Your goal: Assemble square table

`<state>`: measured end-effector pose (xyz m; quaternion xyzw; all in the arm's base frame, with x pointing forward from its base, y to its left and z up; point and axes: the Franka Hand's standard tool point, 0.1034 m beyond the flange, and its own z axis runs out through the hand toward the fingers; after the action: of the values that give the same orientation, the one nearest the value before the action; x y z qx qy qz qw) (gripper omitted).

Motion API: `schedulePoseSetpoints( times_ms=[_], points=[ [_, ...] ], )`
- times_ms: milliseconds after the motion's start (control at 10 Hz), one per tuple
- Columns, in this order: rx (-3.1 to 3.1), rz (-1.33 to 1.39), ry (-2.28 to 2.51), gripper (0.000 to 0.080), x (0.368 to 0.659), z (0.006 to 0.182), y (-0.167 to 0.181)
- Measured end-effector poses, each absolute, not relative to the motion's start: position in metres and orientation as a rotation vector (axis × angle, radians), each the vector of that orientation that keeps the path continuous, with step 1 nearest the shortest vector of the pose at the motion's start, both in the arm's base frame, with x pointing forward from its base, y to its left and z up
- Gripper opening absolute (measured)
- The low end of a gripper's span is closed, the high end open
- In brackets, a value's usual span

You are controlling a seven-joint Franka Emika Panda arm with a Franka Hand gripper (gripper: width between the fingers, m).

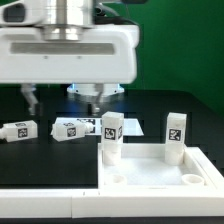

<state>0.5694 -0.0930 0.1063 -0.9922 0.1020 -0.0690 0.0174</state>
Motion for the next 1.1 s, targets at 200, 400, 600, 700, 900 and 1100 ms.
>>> schedulePoseSetpoints(
  times_ms=[200, 400, 600, 700, 900, 1100],
  points=[
    [-3.079, -0.217, 0.324, 0.0649, 0.57, 0.108, -0.086],
    [-3.08, -0.213, 0.325, 0.0649, 0.569, 0.107, -0.087],
    [-3.044, -0.181, 0.477, 0.0649, 0.556, 0.099, -0.102],
    [-3.029, -0.147, 0.568, 0.0649, 0.542, 0.094, -0.109],
    [-2.973, -0.044, 0.752, 0.0649, 0.519, 0.085, -0.107],
    [-2.974, -0.043, 0.75, 0.0649, 0.519, 0.085, -0.106]
  ],
)
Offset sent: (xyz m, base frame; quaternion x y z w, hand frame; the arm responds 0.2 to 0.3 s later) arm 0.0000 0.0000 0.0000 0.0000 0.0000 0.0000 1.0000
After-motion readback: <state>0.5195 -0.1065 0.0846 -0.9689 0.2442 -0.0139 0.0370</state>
